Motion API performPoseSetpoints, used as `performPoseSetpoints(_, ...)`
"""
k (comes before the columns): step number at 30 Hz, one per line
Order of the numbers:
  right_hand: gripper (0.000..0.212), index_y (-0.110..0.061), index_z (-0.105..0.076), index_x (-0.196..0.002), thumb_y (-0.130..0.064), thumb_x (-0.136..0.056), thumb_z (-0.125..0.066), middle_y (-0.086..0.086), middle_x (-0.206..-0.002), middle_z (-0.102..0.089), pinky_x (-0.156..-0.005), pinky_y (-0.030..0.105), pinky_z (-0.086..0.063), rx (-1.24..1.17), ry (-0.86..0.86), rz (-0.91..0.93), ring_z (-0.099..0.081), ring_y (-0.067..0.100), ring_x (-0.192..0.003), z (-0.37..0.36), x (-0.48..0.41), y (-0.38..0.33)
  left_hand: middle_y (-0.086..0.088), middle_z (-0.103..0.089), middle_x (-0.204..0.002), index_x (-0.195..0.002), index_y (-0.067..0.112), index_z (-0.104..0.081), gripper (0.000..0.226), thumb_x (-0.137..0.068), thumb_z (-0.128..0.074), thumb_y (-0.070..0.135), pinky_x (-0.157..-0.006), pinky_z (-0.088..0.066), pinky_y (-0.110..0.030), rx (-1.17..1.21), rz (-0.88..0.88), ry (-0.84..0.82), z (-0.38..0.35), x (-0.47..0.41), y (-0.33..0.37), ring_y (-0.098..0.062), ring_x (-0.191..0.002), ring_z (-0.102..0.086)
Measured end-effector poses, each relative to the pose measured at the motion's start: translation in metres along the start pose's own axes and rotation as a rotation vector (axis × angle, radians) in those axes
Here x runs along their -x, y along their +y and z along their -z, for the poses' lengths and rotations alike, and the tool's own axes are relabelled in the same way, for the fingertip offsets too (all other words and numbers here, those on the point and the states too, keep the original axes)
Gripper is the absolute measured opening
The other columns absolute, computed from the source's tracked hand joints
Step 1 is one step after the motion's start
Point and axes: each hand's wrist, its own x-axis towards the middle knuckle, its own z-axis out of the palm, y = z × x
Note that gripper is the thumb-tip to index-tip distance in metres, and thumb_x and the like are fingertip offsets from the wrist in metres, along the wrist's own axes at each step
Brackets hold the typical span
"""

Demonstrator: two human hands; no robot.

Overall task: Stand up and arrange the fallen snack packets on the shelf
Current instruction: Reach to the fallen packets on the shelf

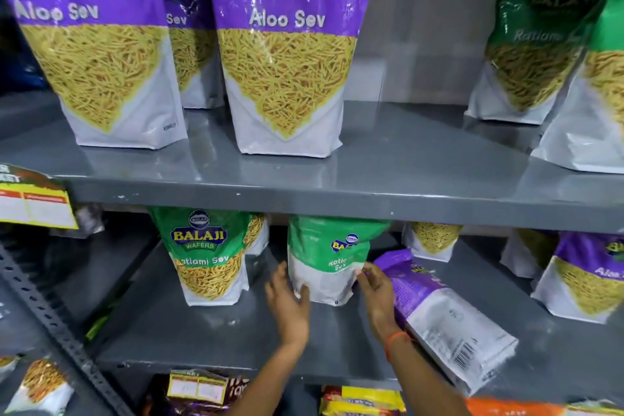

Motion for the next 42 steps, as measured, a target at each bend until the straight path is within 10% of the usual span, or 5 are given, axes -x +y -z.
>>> performPoseSetpoints(7, 0.019, -0.015, -0.061, -0.082, 0.004, -0.080, -0.064, 0.003, -0.081, -0.069, -0.073, 0.015, -0.050, 0.043, -0.007, 0.051, -0.063, 0.001, -0.073, -0.016, 0.059, 0.011, 0.007, -0.048, -0.135, -0.135, 0.019, -0.034, 0.094, -0.060, -0.059, 0.071, -0.103, -0.041, -0.021, 0.125, -0.005, -0.229, -0.004, 0.039, 0.011, -0.008, -0.124, -0.048)
performPoseSetpoints(27, 0.078, -0.012, -0.031, -0.138, -0.016, -0.071, -0.072, 0.017, -0.143, -0.036, -0.110, 0.056, -0.034, 0.257, -0.093, -0.081, -0.035, 0.033, -0.133, -0.026, 0.034, 0.018, 0.000, -0.064, -0.112, -0.102, 0.026, -0.059, 0.017, -0.090, -0.049, 0.033, -0.105, -0.041, -0.054, 0.153, 0.114, -0.437, 0.018, -0.054, -0.014, -0.024, -0.115, -0.055)
performPoseSetpoints(34, 0.053, -0.010, -0.037, -0.133, -0.020, -0.085, -0.053, 0.015, -0.142, -0.039, -0.111, 0.038, -0.028, 0.594, 0.140, 0.412, -0.032, 0.026, -0.133, -0.001, 0.047, -0.024, 0.002, 0.016, -0.152, -0.141, 0.018, 0.015, 0.071, -0.094, -0.035, 0.037, -0.118, 0.004, -0.030, -0.295, -0.206, -0.106, 0.001, 0.025, 0.006, -0.008, -0.142, 0.010)
performPoseSetpoints(38, 0.055, -0.006, -0.045, -0.128, -0.034, -0.080, -0.047, 0.022, -0.139, -0.046, -0.112, 0.050, -0.031, 0.972, 0.053, 0.367, -0.039, 0.039, -0.129, 0.049, 0.026, -0.027, 0.006, 0.012, -0.152, -0.140, 0.026, 0.015, 0.069, -0.088, -0.021, 0.055, -0.116, 0.001, -0.016, -0.299, -0.330, -0.185, -0.038, 0.086, 0.015, -0.001, -0.141, 0.007)
performPoseSetpoints(42, 0.061, -0.006, -0.046, -0.130, -0.050, -0.088, -0.041, 0.022, -0.139, -0.046, -0.109, 0.047, -0.031, 1.171, -0.178, -0.015, -0.039, 0.039, -0.129, 0.136, -0.008, -0.031, -0.030, -0.052, -0.130, -0.126, -0.003, -0.046, 0.059, -0.090, -0.046, 0.043, -0.093, -0.046, -0.038, -0.202, 0.287, -0.464, -0.105, 0.118, 0.016, -0.034, -0.117, -0.055)
